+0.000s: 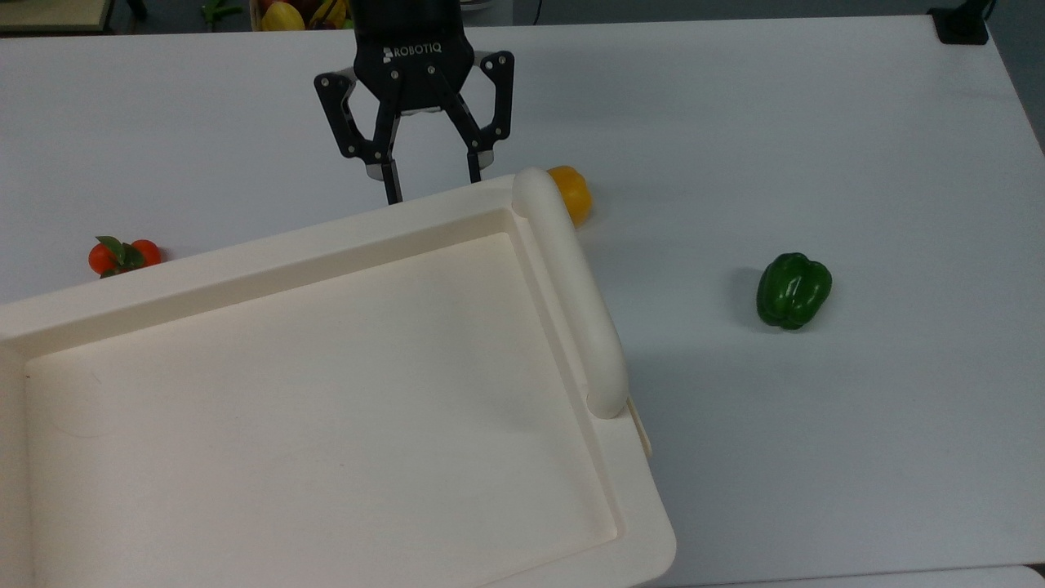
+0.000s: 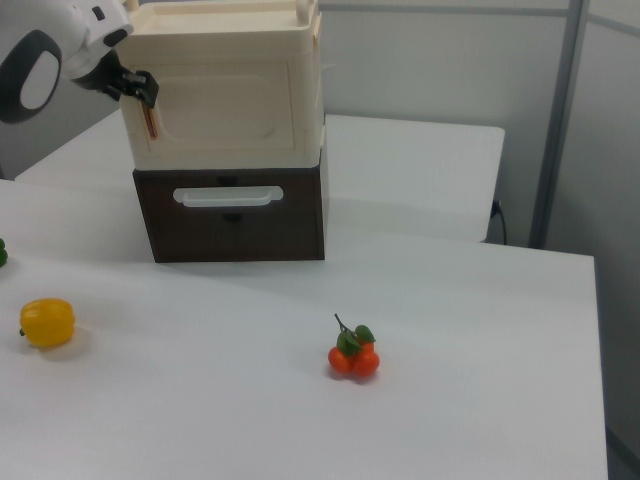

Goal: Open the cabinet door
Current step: 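Lower the gripper onto the orange door handle and close on it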

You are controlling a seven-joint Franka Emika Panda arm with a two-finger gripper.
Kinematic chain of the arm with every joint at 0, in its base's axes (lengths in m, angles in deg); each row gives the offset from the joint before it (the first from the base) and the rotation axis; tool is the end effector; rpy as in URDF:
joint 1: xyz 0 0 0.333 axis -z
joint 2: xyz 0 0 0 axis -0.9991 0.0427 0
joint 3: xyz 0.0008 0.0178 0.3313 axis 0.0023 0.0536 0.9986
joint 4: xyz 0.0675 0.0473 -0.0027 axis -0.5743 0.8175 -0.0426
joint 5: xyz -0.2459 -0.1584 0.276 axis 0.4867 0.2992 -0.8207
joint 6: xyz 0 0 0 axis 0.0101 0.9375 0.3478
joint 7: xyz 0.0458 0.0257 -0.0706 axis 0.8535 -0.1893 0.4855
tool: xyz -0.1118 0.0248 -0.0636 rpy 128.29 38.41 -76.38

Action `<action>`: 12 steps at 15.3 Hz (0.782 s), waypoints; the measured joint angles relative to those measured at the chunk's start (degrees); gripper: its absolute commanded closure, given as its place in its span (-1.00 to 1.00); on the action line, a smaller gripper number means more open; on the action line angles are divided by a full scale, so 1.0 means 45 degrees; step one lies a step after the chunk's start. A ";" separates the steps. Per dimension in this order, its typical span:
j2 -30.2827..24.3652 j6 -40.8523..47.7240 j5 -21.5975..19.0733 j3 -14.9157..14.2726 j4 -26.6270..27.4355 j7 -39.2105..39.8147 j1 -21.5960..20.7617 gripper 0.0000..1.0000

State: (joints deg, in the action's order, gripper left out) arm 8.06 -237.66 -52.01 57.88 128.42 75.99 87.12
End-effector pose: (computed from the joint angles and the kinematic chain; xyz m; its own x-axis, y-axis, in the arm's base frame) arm 0.6999 0.0630 0.6105 0.6769 0.0359 0.7352 0.1518 -0.9841 -0.0917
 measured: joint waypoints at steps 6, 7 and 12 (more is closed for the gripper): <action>0.0807 -0.1293 0.0257 0.0223 -0.0378 0.0652 -0.0005 -0.17; 0.0929 -0.1506 0.0425 0.0297 -0.0402 0.0655 -0.0009 -0.08; 0.1133 -0.1990 0.1241 0.0424 -0.0424 0.0668 -0.0013 0.60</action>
State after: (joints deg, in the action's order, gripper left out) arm 13.16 -246.61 -46.43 59.79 126.51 78.99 87.06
